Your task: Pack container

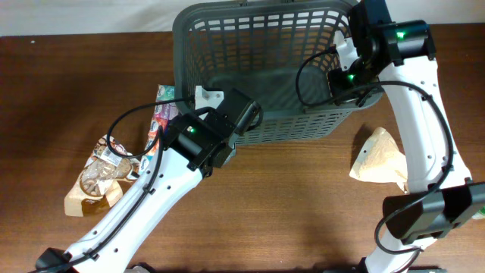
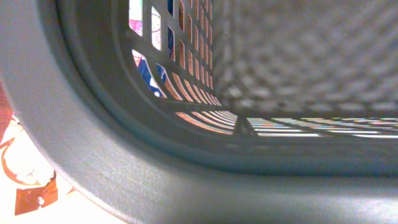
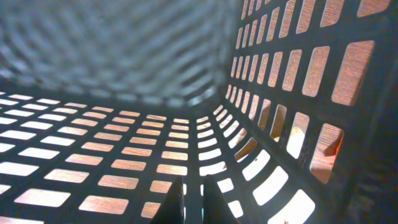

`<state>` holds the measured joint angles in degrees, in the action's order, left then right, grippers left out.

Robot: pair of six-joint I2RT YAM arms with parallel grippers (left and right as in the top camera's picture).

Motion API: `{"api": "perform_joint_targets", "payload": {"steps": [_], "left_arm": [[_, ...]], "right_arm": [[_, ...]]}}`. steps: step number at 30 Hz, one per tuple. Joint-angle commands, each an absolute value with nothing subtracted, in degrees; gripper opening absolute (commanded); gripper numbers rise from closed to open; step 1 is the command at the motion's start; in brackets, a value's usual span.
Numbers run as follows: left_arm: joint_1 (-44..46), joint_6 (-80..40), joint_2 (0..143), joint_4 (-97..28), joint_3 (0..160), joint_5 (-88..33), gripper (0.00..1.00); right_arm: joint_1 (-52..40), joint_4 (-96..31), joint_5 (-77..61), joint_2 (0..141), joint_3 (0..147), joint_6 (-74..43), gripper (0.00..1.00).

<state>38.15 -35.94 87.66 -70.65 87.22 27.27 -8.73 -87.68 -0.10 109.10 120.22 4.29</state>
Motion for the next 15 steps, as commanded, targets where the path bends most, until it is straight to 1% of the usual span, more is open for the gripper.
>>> {"api": "perform_joint_targets", "payload": {"steps": [1, 15], "left_arm": [[37.54, -34.15, 87.85, -70.37, 87.59, 28.84, 0.02], [36.51, -33.54, 87.83, -69.06, 87.59, 28.73, 0.02]], "right_arm": [[-8.95, -88.16, -1.93, 110.0, 120.81, 4.1, 0.04], [-8.95, -88.95, -1.93, 110.0, 120.81, 4.08, 0.04]]}}
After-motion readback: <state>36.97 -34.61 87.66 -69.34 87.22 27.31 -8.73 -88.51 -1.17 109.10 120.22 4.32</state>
